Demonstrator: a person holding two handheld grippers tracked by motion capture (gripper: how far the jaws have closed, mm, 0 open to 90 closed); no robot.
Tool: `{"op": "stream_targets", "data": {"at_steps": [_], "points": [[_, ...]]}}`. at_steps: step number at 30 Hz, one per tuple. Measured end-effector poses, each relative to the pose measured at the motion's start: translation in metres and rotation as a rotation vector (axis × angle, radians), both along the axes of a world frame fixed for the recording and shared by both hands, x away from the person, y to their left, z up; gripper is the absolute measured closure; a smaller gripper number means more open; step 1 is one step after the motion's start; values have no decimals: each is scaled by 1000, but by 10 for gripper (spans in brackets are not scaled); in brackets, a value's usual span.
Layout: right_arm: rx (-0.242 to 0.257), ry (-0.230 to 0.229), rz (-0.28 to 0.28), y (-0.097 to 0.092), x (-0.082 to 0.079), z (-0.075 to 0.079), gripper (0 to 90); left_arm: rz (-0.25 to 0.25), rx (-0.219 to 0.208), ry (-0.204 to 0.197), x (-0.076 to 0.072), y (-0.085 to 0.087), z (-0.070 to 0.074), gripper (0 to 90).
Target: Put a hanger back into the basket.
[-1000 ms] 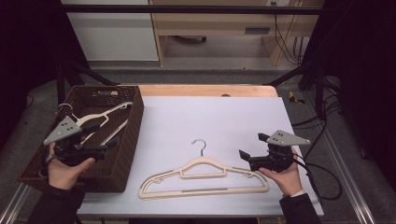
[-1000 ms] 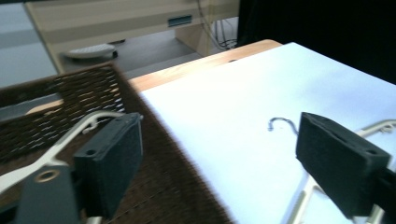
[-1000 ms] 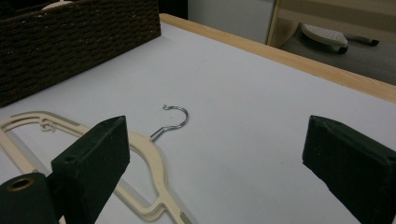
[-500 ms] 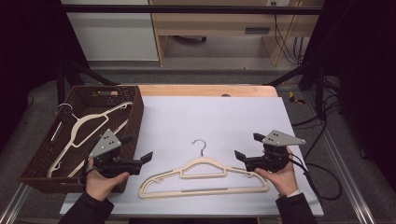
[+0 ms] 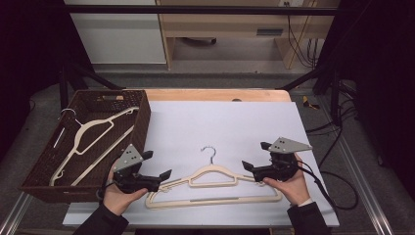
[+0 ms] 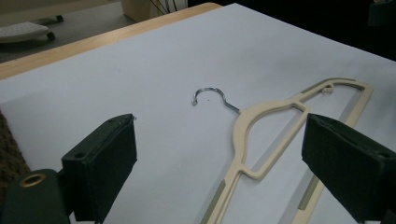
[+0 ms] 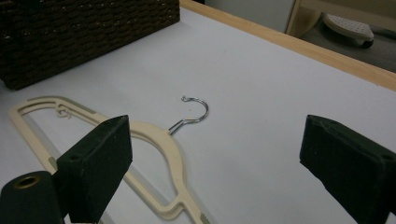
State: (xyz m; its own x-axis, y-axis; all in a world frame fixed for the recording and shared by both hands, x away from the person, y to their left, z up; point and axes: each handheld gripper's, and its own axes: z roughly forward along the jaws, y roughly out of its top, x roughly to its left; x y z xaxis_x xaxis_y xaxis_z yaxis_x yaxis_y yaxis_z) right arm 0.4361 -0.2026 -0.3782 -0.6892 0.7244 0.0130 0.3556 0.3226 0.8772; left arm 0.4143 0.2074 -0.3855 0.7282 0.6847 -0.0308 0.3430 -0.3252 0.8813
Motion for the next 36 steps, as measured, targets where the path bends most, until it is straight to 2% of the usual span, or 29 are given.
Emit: {"op": "stream_targets", "data": {"at_steps": [6, 12, 18, 19, 26, 30, 34, 36], "points": [[-81, 18, 42, 18, 7, 6, 104, -27, 17, 19, 1, -7, -7, 101], [-185, 67, 91, 41, 19, 6, 127, -48, 39, 33, 3, -12, -14, 101], [-308, 155, 142, 63, 35, -4, 161, -60, 49, 48, 5, -12, -17, 101], [-322, 167, 133, 66, 36, -5, 169, -59, 48, 52, 6, -11, -18, 101], [-403, 255, 181, 86, 54, -18, 206, -53, 48, 59, 8, -7, -18, 101], [-440, 294, 206, 94, 61, -24, 233, -53, 52, 63, 9, -7, -19, 101], [-508, 332, 229, 103, 68, -32, 258, -58, 55, 64, 10, -6, -18, 101], [-526, 341, 242, 105, 72, -36, 278, -59, 53, 63, 10, -5, -17, 101]]}}
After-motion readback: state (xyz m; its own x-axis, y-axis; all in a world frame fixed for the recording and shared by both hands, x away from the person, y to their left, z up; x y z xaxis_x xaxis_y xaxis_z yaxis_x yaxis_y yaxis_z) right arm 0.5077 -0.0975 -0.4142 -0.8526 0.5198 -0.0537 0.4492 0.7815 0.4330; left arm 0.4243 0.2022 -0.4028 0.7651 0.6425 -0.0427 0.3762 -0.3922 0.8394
